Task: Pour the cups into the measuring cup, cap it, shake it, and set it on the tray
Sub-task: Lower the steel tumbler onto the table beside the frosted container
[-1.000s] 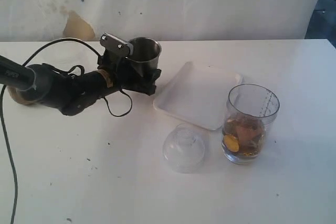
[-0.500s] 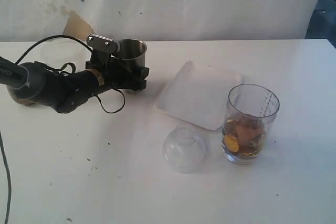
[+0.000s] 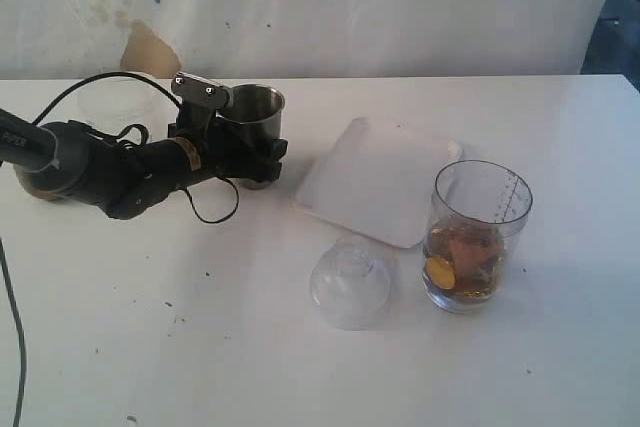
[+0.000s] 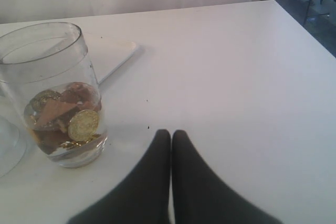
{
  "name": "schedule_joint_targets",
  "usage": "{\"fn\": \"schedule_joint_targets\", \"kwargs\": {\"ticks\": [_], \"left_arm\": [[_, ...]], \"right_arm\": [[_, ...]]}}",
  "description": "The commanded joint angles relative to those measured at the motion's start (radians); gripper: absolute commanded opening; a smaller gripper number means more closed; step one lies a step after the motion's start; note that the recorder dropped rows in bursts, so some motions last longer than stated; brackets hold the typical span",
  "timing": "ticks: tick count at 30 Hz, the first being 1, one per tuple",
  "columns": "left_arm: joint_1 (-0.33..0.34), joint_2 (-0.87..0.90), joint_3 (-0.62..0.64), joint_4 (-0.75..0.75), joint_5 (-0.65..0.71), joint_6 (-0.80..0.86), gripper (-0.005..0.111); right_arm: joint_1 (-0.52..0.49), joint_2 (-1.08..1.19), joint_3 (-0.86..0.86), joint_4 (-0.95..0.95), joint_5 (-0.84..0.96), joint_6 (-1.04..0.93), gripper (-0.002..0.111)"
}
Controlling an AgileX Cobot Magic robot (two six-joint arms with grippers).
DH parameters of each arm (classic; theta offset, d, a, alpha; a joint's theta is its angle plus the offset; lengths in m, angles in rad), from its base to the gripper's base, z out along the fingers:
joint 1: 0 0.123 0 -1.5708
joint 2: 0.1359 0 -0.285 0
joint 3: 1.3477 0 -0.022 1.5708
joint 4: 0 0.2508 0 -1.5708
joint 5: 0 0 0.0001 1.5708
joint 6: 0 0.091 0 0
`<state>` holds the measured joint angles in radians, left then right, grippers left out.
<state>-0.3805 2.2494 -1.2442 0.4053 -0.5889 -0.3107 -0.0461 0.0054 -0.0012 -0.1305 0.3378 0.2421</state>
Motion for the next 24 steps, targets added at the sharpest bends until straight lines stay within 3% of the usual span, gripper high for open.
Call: {"fn": "schedule_joint_targets", "kwargs": {"ticks": [1,4,5,24], "left_arm": [[-0.002,-0.006,-0.007,0.008,-0.019,-0.033,0.062],[-0.002,-0.006,-0.007,0.008,-0.019,-0.033,0.102],[-0.002,-0.006,-0.007,0.006,-0.019,-0.033,0.105],[-0.002,-0.057,-0.007,0.008,-0.006,-0.077,0.105]], "right_arm": [[0.005,-0.005,0.001,0.0,-0.002,0.001,0.0],[0.005,-0.005,0.001,0.0,-0.002,0.001,0.0],[0.005,-0.005,0.001,0.0,-0.002,0.001,0.0],[0.005,-0.005,0.001,0.0,-0.002,0.001,0.0]]}}
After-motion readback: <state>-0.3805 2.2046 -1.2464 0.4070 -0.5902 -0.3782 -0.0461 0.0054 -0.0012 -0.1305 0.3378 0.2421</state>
